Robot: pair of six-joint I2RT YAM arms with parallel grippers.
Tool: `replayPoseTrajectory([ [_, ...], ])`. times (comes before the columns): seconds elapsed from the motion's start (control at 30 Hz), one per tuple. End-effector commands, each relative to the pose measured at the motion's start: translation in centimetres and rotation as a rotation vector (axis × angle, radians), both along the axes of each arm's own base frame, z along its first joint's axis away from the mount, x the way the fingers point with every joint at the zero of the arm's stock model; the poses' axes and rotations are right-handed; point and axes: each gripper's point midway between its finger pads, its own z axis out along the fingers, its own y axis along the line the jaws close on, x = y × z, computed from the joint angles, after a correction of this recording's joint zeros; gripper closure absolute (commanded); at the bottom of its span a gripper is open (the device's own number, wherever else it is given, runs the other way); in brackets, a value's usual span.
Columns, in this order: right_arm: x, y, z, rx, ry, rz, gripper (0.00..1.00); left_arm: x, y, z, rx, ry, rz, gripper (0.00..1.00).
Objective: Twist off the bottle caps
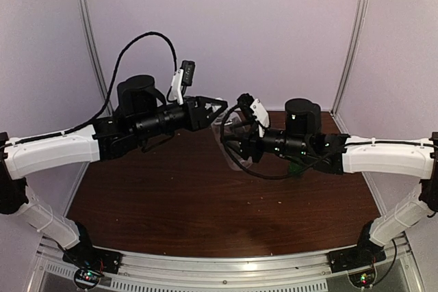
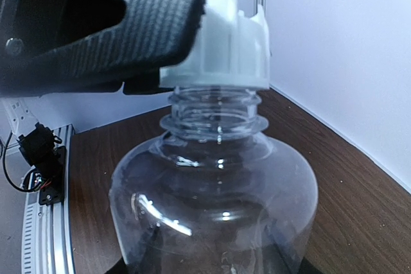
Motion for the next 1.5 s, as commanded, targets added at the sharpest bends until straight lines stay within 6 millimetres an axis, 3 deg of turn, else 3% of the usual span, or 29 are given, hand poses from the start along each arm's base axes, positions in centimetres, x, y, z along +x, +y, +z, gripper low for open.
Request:
replayPoseTrajectory([
  [0.0, -1.0, -0.1, 2.0, 0.057, -0.026, 0.05, 0.57, -2.1, 0.0, 2.1, -0.034, -0.086, -0.073, 0.49],
  [0.33, -3.4, -0.2, 2.7, 0.098, -0.014, 0.2, 0.57, -4.7, 1.3, 3.6, -0.009, -0.222, -0.197, 0.21],
  [0.5, -6.6, 0.1, 3.4, 0.12, -0.008, 0.397, 0.56, -7.5, 2.4, 4.4, 0.008, -0.335, -0.33, 0.14],
  [0.7, -9.4, 0.5, 4.1, 0.143, 0.029, 0.59, 0.55, -9.5, 3.1, 4.9, 0.011, -0.421, -0.439, 0.1],
  [0.93, -11.4, 0.8, 4.7, 0.176, 0.084, 0.747, 0.55, -11.6, 2.7, 4.7, -0.008, -0.451, -0.584, 0.11],
  [1.1, -11.7, 1.0, 4.8, 0.191, 0.102, 0.781, 0.55, -12.2, 2.1, 4.1, -0.024, -0.427, -0.652, 0.15],
  [1.47, -11.5, 1.3, 4.5, 0.19, 0.116, 0.788, 0.55, -12.1, 1.1, 3.5, -0.043, -0.381, -0.712, 0.47],
])
